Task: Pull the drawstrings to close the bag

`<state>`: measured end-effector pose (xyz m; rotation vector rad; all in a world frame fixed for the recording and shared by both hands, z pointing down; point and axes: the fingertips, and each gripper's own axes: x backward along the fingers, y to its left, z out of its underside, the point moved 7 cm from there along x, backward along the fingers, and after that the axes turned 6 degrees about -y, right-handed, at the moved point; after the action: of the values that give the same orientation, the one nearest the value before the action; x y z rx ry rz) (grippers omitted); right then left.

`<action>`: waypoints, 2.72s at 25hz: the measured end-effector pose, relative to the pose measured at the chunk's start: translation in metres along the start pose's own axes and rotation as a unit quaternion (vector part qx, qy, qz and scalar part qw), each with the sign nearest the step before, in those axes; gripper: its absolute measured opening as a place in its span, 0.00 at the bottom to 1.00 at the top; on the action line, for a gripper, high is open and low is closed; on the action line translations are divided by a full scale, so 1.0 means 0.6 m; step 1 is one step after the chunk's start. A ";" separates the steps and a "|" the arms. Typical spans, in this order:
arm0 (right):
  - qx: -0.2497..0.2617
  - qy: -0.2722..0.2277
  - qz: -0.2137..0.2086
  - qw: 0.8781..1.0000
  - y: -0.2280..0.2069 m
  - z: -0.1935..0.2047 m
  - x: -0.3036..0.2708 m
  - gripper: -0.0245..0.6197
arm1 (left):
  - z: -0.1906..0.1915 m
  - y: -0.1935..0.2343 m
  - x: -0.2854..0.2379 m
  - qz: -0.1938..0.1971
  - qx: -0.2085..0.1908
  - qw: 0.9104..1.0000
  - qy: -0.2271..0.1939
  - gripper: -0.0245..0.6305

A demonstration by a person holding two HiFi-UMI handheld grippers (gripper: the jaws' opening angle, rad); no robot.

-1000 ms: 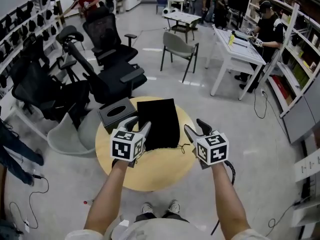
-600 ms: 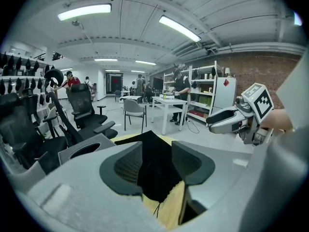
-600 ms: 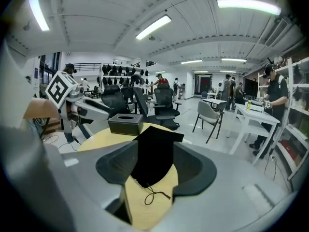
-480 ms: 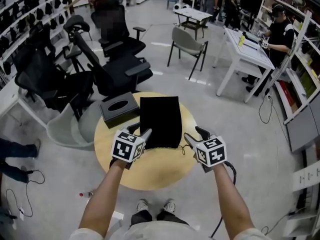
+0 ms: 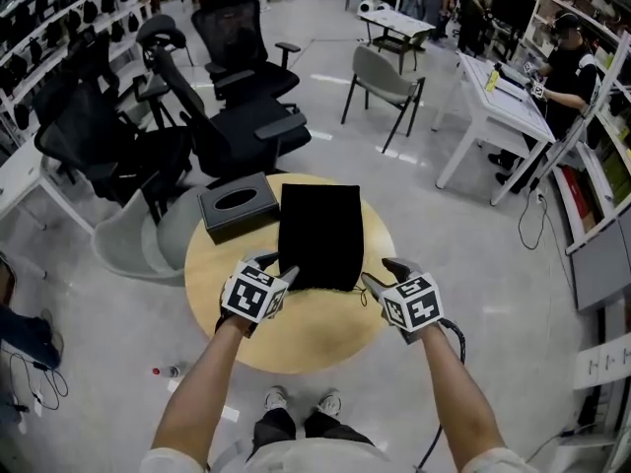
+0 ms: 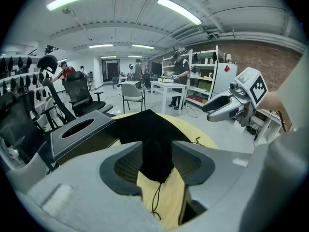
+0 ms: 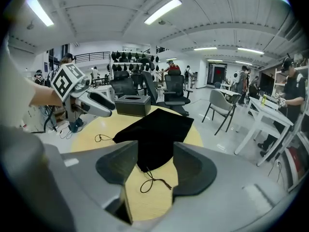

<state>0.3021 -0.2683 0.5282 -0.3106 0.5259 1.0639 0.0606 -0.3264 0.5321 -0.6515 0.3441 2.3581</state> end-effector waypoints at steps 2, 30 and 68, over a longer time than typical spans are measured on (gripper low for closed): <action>0.005 0.008 -0.008 1.000 -0.002 0.008 -0.008 0.40 | 0.011 0.000 -0.006 0.000 -0.002 1.000 0.012 0.34; 0.101 0.130 -0.132 0.978 0.018 0.122 -0.120 0.37 | 0.169 -0.001 -0.058 0.046 -0.069 0.980 0.180 0.34; 0.110 0.187 -0.154 0.964 0.024 0.150 -0.128 0.05 | 0.182 -0.013 -0.083 0.092 -0.055 0.967 0.232 0.05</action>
<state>0.2833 -0.2752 0.6458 -0.3843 0.8963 0.6363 0.0589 -0.3032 0.6500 -1.2794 0.4962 2.3905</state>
